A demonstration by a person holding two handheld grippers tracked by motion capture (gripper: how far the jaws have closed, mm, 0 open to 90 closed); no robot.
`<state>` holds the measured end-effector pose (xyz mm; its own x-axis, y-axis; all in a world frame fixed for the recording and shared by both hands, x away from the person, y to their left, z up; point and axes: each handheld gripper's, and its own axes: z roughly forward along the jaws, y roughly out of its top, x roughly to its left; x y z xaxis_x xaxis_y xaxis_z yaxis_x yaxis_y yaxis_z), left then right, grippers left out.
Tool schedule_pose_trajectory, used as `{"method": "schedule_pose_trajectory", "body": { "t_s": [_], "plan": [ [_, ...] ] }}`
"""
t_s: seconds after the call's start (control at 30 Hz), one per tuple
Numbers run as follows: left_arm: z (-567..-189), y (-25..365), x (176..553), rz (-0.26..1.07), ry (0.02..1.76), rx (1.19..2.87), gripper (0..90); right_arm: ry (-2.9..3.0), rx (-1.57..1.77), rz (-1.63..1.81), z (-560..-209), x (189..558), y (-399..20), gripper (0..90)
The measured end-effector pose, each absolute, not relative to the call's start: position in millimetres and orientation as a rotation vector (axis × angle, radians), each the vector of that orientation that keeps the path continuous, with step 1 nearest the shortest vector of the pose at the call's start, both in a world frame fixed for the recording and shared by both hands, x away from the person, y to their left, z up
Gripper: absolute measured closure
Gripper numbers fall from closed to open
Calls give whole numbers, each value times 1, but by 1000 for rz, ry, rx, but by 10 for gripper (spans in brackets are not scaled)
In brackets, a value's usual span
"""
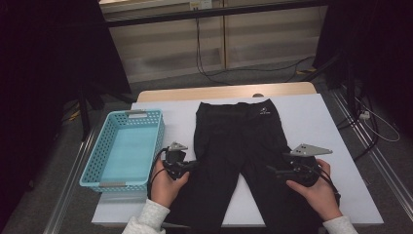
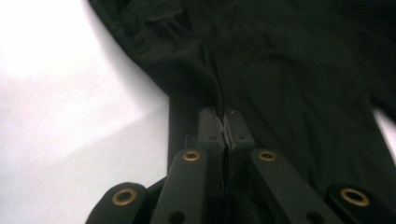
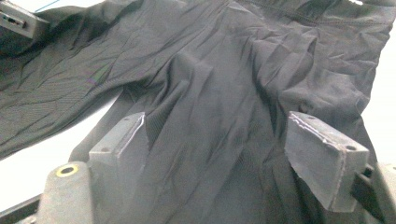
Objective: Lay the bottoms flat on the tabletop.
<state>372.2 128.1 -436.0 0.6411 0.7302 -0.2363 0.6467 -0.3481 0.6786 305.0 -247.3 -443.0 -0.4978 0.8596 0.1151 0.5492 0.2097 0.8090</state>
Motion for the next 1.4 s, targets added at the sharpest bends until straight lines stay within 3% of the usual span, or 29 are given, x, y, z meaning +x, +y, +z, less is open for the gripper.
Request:
{"method": "schedule_pose_trajectory", "body": {
  "t_s": [1.0,1.4],
  "plan": [
    [-441,89,367,67,949,2084,884,2126,1325,1198,-443,305,-247,215],
    [-444,87,365,65,948,2097,883,2118,1292,1245,-431,327,-222,214]
  ]
}}
